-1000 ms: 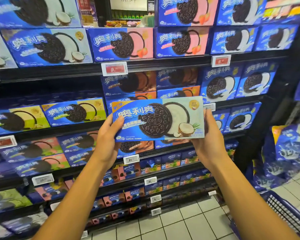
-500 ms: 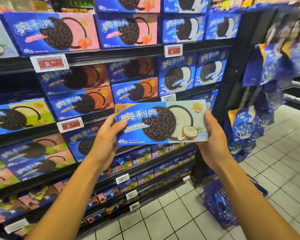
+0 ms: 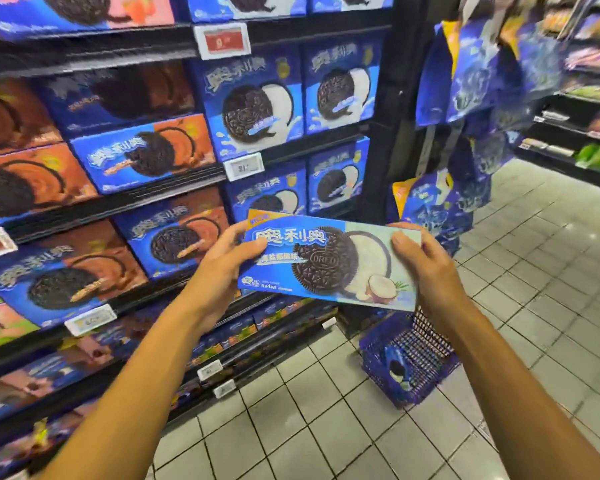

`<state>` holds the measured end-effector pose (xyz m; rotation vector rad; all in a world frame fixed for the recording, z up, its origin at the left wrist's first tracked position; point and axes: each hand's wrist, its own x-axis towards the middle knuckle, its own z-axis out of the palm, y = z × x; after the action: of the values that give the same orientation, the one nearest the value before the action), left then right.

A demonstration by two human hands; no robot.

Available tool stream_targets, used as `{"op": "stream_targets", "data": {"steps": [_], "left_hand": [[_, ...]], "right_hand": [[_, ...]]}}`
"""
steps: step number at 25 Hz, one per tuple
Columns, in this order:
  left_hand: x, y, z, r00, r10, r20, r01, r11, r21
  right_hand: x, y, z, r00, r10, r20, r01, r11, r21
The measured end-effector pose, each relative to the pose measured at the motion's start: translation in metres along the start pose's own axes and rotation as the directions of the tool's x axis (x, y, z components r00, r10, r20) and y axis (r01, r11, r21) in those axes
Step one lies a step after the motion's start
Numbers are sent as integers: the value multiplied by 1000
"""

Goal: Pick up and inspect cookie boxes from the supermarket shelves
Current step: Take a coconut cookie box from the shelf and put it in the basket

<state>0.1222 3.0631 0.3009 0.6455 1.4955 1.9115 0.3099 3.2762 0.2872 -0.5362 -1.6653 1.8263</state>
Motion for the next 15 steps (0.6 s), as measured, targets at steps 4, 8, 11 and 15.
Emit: {"op": "stream_targets", "data": {"steps": [4,8,11,15], "left_hand": [[34,-47,48,992,-122,27,122,993,1],[63,-101,89,964,-266,14,265,964,29],[81,-142,110,938,-341,61,340,940,28],[103,-178,126,909,-408,86,408,913,21]], "right_hand": [[11,26,-74,995,98,-35,-100,994,-38],[14,54,-132,946,275,-172,-266,961,74],[12,78,-164,914,336,-228,-314,941,128],[12,101,-183,885,343,-315,-313,939,141]]}}
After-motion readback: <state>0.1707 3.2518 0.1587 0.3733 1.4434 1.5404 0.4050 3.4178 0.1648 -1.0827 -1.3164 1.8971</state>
